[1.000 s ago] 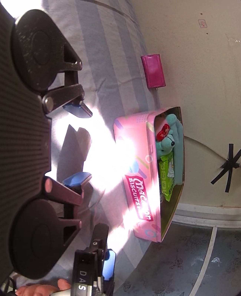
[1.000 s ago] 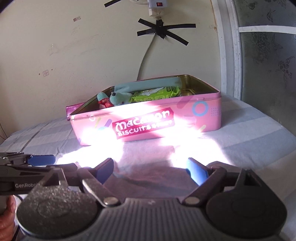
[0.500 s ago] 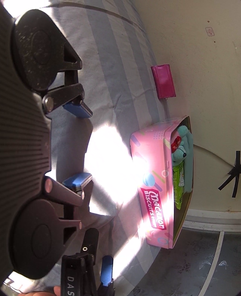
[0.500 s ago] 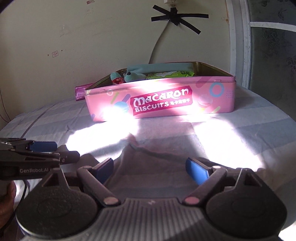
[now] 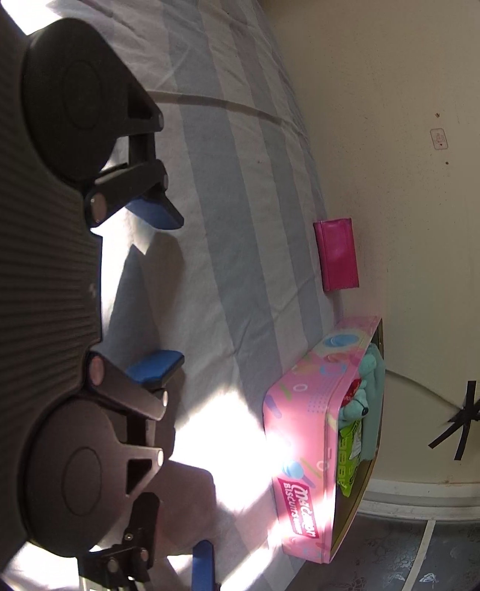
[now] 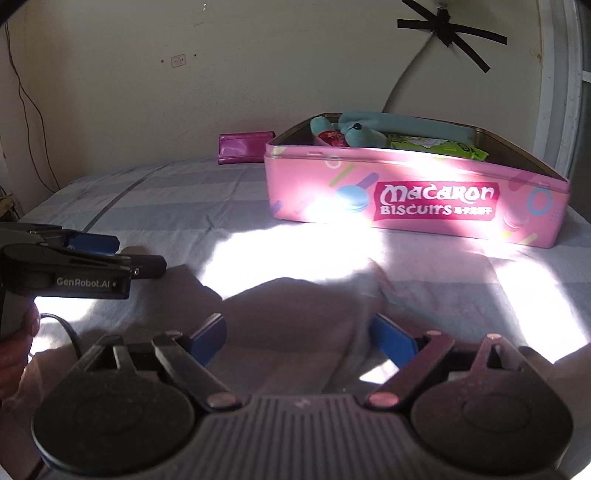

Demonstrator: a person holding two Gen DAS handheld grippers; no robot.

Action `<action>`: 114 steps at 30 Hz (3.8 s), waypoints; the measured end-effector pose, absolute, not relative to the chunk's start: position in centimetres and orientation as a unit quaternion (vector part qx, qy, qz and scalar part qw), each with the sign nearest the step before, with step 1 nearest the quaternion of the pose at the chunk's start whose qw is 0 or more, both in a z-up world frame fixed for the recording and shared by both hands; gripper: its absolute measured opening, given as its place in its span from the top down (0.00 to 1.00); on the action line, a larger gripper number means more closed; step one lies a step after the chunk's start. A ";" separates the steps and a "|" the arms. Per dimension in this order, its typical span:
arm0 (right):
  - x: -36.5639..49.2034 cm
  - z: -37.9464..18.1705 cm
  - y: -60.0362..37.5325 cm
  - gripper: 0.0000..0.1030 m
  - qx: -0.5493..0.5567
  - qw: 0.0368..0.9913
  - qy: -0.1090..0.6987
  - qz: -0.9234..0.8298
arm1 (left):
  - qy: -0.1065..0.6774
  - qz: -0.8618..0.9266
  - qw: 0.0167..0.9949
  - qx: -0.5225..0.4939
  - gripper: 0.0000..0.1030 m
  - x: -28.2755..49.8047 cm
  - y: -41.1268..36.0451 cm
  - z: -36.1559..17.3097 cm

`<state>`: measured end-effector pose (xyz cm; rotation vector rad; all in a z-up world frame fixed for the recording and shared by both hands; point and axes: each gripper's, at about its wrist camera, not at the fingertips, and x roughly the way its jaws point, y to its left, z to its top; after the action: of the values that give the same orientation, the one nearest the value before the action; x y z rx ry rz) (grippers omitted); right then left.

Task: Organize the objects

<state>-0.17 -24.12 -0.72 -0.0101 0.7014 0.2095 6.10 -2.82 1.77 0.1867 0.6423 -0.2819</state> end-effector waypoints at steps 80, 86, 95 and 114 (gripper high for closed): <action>32.1 -1.6 -5.3 0.34 -0.047 0.937 0.333 0.093 | 0.325 -0.044 0.945 -0.001 0.11 15.1 7.2 1.6; 27.9 -1.5 -3.1 0.58 -0.114 0.928 0.317 0.157 | 0.326 -0.039 0.943 -0.049 0.11 15.2 8.9 2.0; 24.0 -0.5 -4.0 0.58 -0.080 0.920 0.318 0.215 | 0.329 -0.030 0.940 -0.091 0.11 15.4 10.3 2.3; 23.8 -1.0 -6.6 0.91 -0.029 0.920 0.327 0.214 | 0.325 -0.037 0.940 -0.095 0.11 15.1 10.5 2.5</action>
<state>23.77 -6.59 -0.97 -0.0603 0.6722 0.4389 15.10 10.54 2.46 -0.1936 0.6639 -0.0751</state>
